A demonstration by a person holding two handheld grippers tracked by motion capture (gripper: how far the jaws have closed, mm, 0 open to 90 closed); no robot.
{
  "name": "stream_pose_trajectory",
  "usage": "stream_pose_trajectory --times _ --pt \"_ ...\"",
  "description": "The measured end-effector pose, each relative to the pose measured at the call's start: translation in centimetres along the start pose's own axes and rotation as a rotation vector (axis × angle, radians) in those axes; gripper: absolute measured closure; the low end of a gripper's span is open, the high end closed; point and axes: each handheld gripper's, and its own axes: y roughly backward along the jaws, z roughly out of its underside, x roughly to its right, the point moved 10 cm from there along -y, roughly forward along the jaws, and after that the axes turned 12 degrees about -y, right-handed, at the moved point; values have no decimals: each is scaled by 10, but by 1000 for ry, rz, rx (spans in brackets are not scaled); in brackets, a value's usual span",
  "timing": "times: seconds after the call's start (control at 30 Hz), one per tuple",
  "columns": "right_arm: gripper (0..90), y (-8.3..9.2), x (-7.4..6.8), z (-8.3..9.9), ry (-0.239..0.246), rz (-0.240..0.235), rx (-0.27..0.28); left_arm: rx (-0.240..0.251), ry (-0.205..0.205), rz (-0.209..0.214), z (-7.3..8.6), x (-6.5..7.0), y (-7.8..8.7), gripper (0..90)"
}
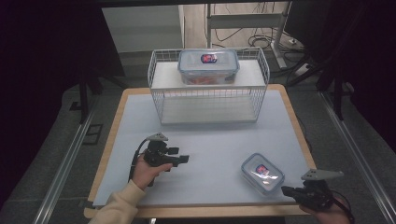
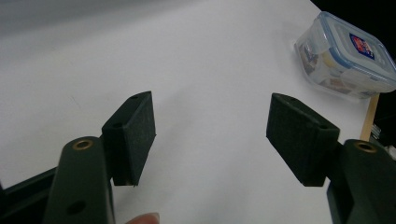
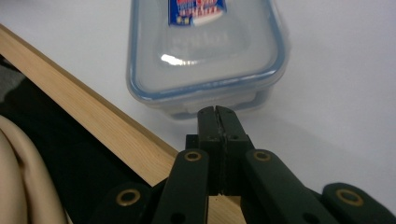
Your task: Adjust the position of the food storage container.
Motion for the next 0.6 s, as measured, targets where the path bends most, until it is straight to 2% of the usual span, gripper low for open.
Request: stream_pose_trajectory --times 0.33,0.43,0.6 --pt "897 -14 5 -5 -13 27 -17 -7 -3 0 1 -1 -1 323" --pt "897 -22 8 -13 -26 31 -14 -9 -2 -2 2 -1 -1 323" --pt "897 -36 6 -29 -18 34 -17 -11 1 -2 3 -3 -2 323"
